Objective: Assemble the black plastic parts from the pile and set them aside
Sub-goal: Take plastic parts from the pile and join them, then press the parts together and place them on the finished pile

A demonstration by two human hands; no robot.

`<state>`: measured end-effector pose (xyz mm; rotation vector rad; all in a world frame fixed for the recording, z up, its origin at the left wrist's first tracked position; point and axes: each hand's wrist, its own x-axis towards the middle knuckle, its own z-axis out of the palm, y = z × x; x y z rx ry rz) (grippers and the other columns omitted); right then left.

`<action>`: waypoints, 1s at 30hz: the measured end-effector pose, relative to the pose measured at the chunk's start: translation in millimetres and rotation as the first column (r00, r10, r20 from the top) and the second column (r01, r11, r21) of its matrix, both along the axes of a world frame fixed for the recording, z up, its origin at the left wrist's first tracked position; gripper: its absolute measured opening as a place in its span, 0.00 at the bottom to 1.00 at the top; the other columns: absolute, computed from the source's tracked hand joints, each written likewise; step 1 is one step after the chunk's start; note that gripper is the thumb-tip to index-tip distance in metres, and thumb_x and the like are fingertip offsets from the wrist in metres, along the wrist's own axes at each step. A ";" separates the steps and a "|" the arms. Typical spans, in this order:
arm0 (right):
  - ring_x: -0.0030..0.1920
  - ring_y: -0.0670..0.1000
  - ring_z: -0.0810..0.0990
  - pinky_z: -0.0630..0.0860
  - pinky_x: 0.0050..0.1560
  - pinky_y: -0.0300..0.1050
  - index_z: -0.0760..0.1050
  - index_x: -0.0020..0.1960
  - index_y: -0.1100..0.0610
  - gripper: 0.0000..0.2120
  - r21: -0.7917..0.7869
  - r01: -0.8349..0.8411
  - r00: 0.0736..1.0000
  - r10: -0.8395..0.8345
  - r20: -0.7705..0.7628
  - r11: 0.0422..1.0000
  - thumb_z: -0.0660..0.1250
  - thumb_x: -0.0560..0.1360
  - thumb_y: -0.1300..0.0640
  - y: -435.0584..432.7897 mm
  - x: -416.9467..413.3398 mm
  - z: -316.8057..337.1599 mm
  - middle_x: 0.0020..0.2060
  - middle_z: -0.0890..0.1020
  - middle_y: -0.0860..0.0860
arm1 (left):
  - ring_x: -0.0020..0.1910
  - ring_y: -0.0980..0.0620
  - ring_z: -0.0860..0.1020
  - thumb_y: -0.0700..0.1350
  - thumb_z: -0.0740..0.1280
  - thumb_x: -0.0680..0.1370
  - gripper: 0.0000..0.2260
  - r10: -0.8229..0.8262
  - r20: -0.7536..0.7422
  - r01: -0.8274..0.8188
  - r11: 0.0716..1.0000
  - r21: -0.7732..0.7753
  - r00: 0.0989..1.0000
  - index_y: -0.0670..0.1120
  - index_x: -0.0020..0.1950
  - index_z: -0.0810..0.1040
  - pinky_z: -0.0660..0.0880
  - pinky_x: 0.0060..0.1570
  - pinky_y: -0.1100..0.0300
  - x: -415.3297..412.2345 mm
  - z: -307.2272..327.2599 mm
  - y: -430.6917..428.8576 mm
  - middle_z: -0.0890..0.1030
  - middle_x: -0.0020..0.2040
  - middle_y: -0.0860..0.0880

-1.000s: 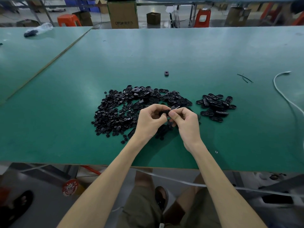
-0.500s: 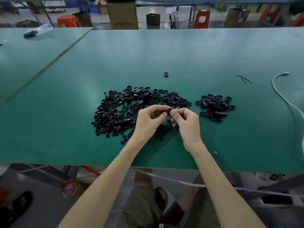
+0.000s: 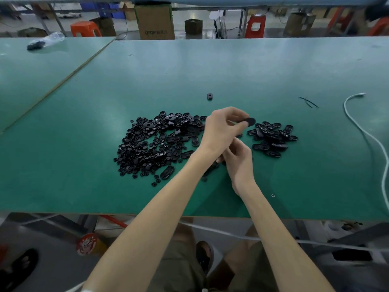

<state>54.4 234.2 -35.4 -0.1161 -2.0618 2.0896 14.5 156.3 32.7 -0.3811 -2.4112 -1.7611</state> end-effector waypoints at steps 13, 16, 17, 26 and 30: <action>0.33 0.48 0.79 0.75 0.35 0.40 0.81 0.48 0.60 0.07 -0.020 -0.005 1.000 0.005 -0.012 1.000 0.66 0.83 0.64 0.2 2.0 -3.0 0.34 0.83 0.49 | 0.45 0.55 0.84 0.35 0.67 0.80 0.11 0.088 -0.011 -0.088 0.976 -0.199 0.996 0.45 0.58 0.85 0.80 0.52 0.62 -5.1 -8.7 -20.4 0.85 0.53 0.49; 0.36 0.47 0.83 0.78 0.37 0.39 0.82 0.53 0.58 0.07 -0.022 0.017 1.000 -0.017 -0.004 1.000 0.65 0.83 0.65 -0.2 -0.8 -5.4 0.37 0.86 0.49 | 0.46 0.61 0.79 0.34 0.67 0.80 0.12 0.220 -0.124 -0.249 0.909 -0.335 0.968 0.46 0.58 0.84 0.76 0.55 0.67 1.0 -17.2 -68.0 0.83 0.54 0.50; 0.37 0.47 0.83 0.78 0.38 0.39 0.82 0.53 0.59 0.07 -0.028 0.012 1.000 -0.012 -0.002 1.000 0.65 0.83 0.65 0.2 -1.3 -5.6 0.37 0.86 0.48 | 0.49 0.59 0.79 0.34 0.67 0.81 0.12 0.252 -0.119 -0.279 0.876 -0.394 0.960 0.45 0.60 0.83 0.77 0.58 0.64 1.3 -20.5 -83.7 0.82 0.55 0.49; 0.37 0.47 0.83 0.79 0.39 0.39 0.82 0.54 0.60 0.07 -0.004 0.000 1.000 0.000 0.010 1.000 0.65 0.83 0.66 0.5 1.2 -4.1 0.39 0.85 0.51 | 0.58 0.42 0.77 0.44 0.74 0.79 0.10 0.382 -0.020 -0.304 0.700 -0.646 0.924 0.45 0.60 0.84 0.71 0.65 0.47 0.8 -39.1 -138.0 0.80 0.56 0.44; 0.37 0.47 0.83 0.79 0.39 0.39 0.82 0.54 0.60 0.07 -0.011 -0.001 1.000 0.001 0.007 1.000 0.65 0.83 0.65 1.5 1.7 -4.7 0.38 0.85 0.50 | 0.56 0.47 0.77 0.46 0.74 0.79 0.08 0.347 -0.091 -0.332 0.739 -0.586 0.933 0.49 0.58 0.83 0.66 0.65 0.51 5.4 -37.9 -134.1 0.79 0.53 0.49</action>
